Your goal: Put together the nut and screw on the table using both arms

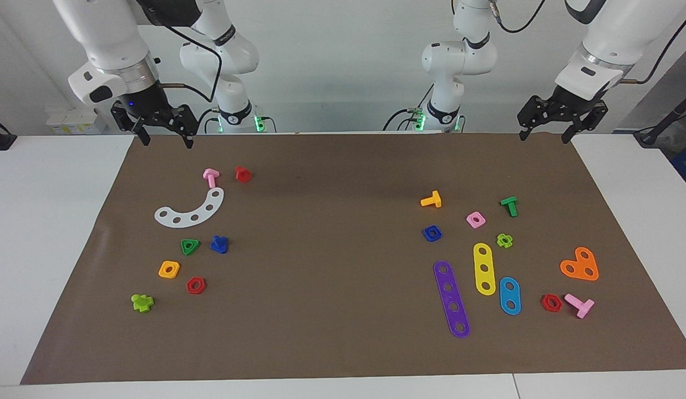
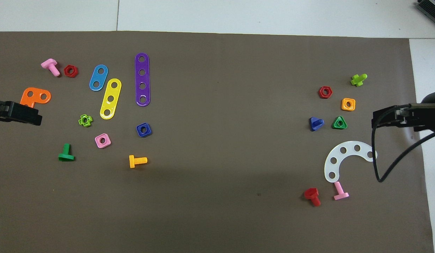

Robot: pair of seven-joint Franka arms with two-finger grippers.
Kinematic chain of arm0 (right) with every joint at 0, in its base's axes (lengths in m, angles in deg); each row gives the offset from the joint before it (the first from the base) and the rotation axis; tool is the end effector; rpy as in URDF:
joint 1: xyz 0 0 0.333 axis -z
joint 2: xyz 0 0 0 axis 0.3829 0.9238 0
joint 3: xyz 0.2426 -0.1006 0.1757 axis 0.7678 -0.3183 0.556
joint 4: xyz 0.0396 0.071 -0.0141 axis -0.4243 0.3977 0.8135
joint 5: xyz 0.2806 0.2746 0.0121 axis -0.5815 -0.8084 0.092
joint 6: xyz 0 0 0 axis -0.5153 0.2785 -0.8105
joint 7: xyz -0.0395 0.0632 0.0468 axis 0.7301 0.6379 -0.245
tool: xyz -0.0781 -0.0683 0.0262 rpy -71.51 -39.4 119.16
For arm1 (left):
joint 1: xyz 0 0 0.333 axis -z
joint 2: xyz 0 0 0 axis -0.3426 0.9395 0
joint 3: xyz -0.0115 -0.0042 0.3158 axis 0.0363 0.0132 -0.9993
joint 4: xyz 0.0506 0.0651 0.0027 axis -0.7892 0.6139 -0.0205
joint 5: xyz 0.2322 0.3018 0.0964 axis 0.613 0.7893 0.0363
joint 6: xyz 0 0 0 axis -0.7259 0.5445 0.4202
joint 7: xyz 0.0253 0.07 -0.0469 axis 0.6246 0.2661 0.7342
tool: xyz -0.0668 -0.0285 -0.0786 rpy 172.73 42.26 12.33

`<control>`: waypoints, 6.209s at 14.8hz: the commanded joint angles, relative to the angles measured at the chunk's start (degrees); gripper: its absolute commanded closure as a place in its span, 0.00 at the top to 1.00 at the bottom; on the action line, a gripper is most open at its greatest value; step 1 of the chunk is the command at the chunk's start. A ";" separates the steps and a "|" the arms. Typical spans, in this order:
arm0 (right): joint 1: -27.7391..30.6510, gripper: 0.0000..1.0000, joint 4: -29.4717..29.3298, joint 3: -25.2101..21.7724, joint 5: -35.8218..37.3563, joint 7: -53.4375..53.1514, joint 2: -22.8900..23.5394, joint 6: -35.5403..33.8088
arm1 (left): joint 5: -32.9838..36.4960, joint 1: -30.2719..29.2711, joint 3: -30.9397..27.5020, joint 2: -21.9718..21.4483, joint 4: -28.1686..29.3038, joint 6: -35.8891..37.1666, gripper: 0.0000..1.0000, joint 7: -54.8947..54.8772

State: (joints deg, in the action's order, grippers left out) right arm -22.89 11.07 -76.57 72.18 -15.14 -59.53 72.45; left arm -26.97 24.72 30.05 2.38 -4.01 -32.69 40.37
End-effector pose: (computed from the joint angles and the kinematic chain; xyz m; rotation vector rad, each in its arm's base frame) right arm 0.5324 0.0160 0.6274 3.1085 -0.1514 -0.0421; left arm 0.5451 -0.0269 0.6489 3.1160 -0.2318 -0.0415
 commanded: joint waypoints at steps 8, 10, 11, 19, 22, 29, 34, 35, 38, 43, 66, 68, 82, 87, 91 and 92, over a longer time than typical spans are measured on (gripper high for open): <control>0.82 1.00 1.61 0.33 -1.01 -0.21 -1.78 1.32 | -0.04 0.67 0.30 -1.65 4.71 -3.73 1.00 1.32; 0.81 0.99 1.87 0.24 -1.01 -0.21 -1.08 3.08 | -0.21 1.98 1.09 -2.89 10.07 -7.77 1.00 5.86; 0.82 0.99 2.14 0.24 -1.01 -0.12 -0.47 4.56 | -0.22 3.73 1.09 -3.42 13.06 -10.57 1.00 8.68; 0.81 0.99 10.57 0.24 -1.01 -0.03 6.11 22.40 | -0.30 13.05 1.18 1.66 28.64 -34.83 0.98 31.44; 0.64 0.99 13.29 0.24 -0.92 0.06 10.25 28.29 | -0.39 13.07 1.18 2.20 32.59 -40.65 0.96 35.50; 0.20 0.94 21.82 0.41 -0.92 2.34 15.44 42.36 | -0.30 14.38 1.09 10.90 34.53 -51.55 0.84 46.67; -1.64 0.87 26.57 0.33 -0.92 2.43 16.41 48.86 | 0.40 15.53 1.01 15.30 35.50 -56.83 0.76 45.71; -1.65 0.86 27.10 0.33 -0.92 2.43 16.50 49.74 | 0.40 15.61 1.01 15.30 35.50 -56.48 0.73 44.58; -1.65 0.76 27.54 0.33 -0.92 2.43 16.94 50.28 | 0.49 15.61 0.92 15.30 35.24 -54.74 0.53 42.02; -1.56 0.43 27.54 0.33 -0.92 2.34 17.03 51.16 | 6.46 15.61 0.92 15.12 34.01 -50.24 0.00 41.31; -25.54 0.00 23.94 1.47 -0.83 -31.66 18.08 51.41 | -0.39 20.62 1.36 15.48 11.60 -29.23 0.00 45.25; -28.09 0.00 23.24 1.47 -0.83 -34.29 20.18 53.35 | -0.65 21.32 1.45 16.62 9.23 -29.15 0.00 48.41; -20.83 1.00 23.14 1.29 -0.31 -31.16 12.21 47.13 | -4.00 31.95 1.36 22.06 7.11 -34.06 0.00 62.57; -8.88 1.00 23.23 1.38 -1.01 -18.16 4.91 38.34 | -5.14 34.16 1.45 22.59 7.46 -35.21 0.00 63.28; -2.71 1.00 21.22 1.12 -2.58 -8.84 2.27 32.19 | -5.40 36.62 1.45 24.00 7.72 -36.96 0.00 65.74; -2.09 1.00 19.65 0.94 -2.59 -7.34 2.09 30.09 | -5.66 36.88 1.53 24.35 7.90 -37.32 0.00 65.75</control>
State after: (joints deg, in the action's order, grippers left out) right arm -26.17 32.44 -76.04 71.36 -25.88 -56.45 105.88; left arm -30.96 59.99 32.56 25.29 4.61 -68.83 105.40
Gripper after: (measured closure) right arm 0.000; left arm 0.533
